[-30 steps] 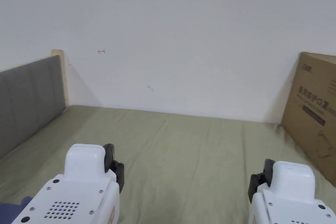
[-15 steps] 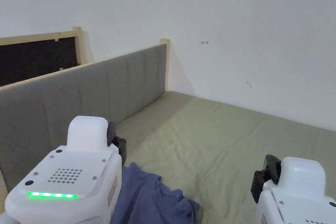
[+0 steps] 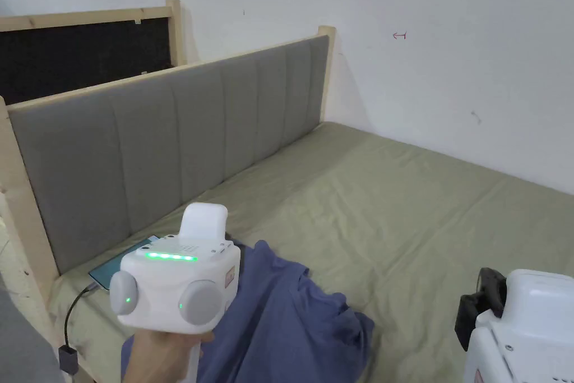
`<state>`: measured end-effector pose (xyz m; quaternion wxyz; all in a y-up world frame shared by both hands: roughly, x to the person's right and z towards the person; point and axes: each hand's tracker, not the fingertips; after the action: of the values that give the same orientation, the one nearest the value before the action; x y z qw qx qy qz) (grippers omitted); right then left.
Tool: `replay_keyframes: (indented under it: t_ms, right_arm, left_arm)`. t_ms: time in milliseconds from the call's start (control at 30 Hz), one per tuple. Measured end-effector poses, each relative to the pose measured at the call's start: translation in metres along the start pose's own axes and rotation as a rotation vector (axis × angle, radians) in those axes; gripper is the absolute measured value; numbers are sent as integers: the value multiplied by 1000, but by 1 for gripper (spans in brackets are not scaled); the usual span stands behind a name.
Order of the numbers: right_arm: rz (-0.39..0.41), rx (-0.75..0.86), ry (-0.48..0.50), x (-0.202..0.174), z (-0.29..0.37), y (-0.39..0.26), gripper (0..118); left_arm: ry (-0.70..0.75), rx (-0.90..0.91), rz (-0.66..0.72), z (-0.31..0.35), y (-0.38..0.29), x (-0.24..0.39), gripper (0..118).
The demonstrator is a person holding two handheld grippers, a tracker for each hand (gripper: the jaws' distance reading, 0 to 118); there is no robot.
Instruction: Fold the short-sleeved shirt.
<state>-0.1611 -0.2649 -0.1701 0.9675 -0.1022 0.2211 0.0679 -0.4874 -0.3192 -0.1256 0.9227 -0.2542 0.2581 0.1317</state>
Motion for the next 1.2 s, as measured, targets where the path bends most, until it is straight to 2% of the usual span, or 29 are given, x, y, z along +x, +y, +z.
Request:
replay_keyframes:
  t_ms: [33, 100, 200, 400, 433, 500, 533, 567, 667, 733, 800, 900, 933, 1000, 1033, 1067, 1100, 1133, 1200]
  right_arm:
    - [3, -12, -7, 1, -2, -2, 0]
    - [7, -30, -17, 4, -6, -5, 0]
    - [5, -52, -27, 8, -10, -9, 0]
    - [16, -92, -28, 12, -20, -14, 0]
    - [23, -94, -30, 12, -20, -15, 0]
    - [32, -102, -29, 11, -21, -17, 0]
    - [31, -104, -25, 12, -22, -18, 0]
    - [32, -109, -22, 12, -23, -18, 0]
    - [30, -131, -19, 12, -27, -22, 0]
    - [24, -147, -14, 14, -29, -25, 0]
    - [13, -161, -13, 17, -31, -29, 0]
    - [10, -188, -14, 20, -36, -34, 0]
    - [8, -195, -16, 21, -37, -35, 0]
    - [-7, -208, -15, 24, -39, -38, 0]
    - [-14, -215, -16, 24, -40, -39, 0]
    - [-25, -222, -15, 25, -40, -40, 0]
    - [-33, -228, -14, 26, -40, -40, 0]
    - [-37, -232, -13, 27, -39, -40, 0]
    - [-34, -234, -16, 30, -33, -41, 0]
  left_arm:
    - [3, -53, 15, -20, -6, -2, 0]
    - [55, -164, -65, -63, -19, 0, 0]
    - [42, -325, -79, -103, -40, 2, 0]
    - [59, -407, -110, -124, -64, 18, 0]
    - [57, -405, -112, -124, -66, 22, 11]
    - [47, -416, -94, -127, -66, 28, 93]
    - [44, -419, -84, -127, -67, 31, 116]
    - [35, -354, -58, -124, -65, 26, 115]
    - [78, -400, -70, -130, -62, 43, 115]
    - [61, -447, -70, -155, -71, 11, 113]
    - [75, -493, -90, -169, -82, 10, 97]
    - [94, -478, -87, -167, -86, 21, 90]
    - [97, -495, -79, -167, -82, 22, 74]
    - [76, -471, -55, -159, -74, 29, 11]
    - [103, -463, -50, -160, -74, 32, 0]
    - [163, -486, -63, -166, -79, 34, 0]
    - [108, -511, -75, -171, -80, 31, 0]
    - [112, -502, -127, -171, -79, 31, 0]
    - [111, -508, -131, -168, -70, 34, 0]
